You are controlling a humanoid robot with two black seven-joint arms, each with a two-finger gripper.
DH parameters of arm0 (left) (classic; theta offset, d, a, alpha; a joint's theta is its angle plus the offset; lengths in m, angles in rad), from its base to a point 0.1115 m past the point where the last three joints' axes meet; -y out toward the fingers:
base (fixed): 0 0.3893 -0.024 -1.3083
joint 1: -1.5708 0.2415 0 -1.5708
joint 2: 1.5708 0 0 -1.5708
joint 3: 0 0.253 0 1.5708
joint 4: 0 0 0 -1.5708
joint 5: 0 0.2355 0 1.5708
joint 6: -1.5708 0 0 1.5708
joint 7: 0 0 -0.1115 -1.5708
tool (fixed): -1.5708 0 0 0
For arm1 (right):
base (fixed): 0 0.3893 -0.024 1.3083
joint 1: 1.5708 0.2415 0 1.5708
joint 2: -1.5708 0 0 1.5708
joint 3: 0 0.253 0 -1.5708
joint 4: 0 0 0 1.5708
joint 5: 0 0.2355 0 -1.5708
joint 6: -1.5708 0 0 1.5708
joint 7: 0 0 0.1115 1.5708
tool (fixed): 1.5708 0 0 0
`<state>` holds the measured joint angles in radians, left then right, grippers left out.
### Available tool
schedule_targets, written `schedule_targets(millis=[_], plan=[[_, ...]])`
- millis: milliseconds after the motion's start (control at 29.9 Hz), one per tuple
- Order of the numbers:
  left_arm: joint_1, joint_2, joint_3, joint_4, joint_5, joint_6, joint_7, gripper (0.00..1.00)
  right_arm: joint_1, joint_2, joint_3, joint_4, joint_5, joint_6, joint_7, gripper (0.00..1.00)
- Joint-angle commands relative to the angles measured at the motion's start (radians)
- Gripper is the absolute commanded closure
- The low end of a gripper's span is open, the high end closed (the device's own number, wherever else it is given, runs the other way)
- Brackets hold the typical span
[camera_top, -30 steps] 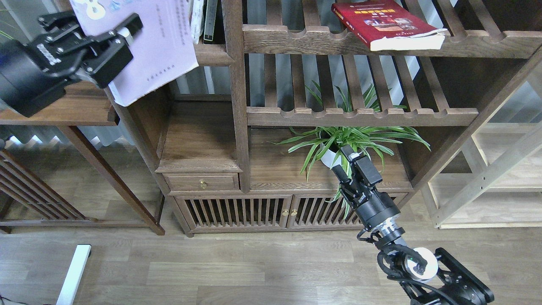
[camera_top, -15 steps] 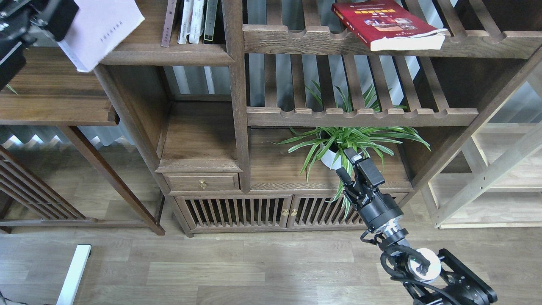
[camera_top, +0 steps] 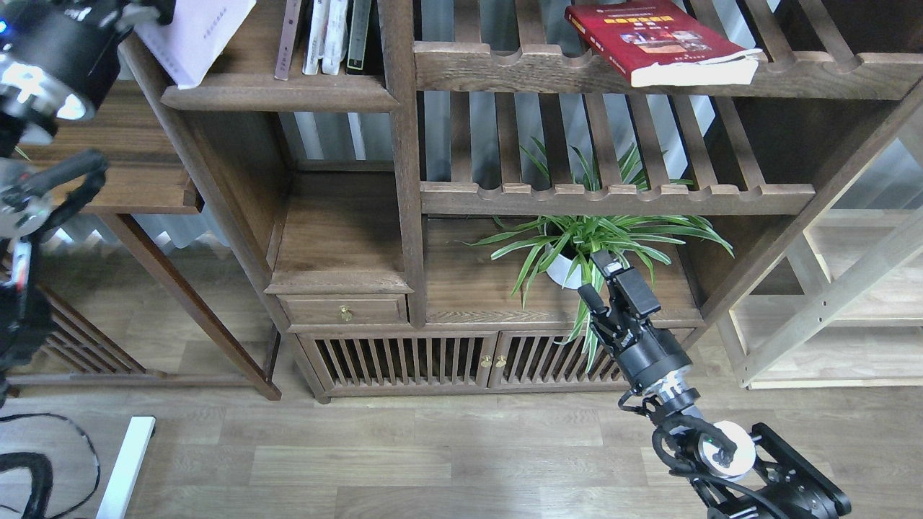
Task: Organize books on shelf
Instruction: 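Release the white book on the top shelf and withdraw the left gripper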
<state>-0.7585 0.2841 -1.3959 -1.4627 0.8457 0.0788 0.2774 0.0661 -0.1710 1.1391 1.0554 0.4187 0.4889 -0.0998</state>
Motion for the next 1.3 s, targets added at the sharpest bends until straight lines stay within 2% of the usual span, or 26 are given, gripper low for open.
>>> schedule_targets(millis=[0,100,434,735,969,1270], plan=[[-0.079,0.006,0.057,0.077,0.001,0.027,-0.003,0.98,0.0,-0.002,0.001,-0.003,0.0,0.0,0.0,0.03],[-0.122,0.007,0.087,0.146,0.001,0.027,-0.015,0.97,-0.002,-0.002,-0.001,-0.003,0.002,0.0,0.0,0.03],[-0.257,-0.005,0.221,0.367,-0.016,0.03,-0.127,0.95,-0.002,-0.002,0.002,-0.003,0.003,0.0,0.002,0.02],[-0.326,-0.006,0.317,0.485,-0.074,0.029,-0.191,0.95,-0.011,-0.004,0.004,-0.003,0.003,0.0,0.003,0.02],[-0.426,-0.046,0.425,0.645,-0.152,0.026,-0.257,0.95,-0.012,-0.004,0.005,-0.003,0.005,0.0,0.005,0.02],[-0.475,-0.062,0.471,0.759,-0.18,0.015,-0.285,0.95,-0.017,-0.012,0.022,-0.003,0.005,0.0,0.008,0.02]])
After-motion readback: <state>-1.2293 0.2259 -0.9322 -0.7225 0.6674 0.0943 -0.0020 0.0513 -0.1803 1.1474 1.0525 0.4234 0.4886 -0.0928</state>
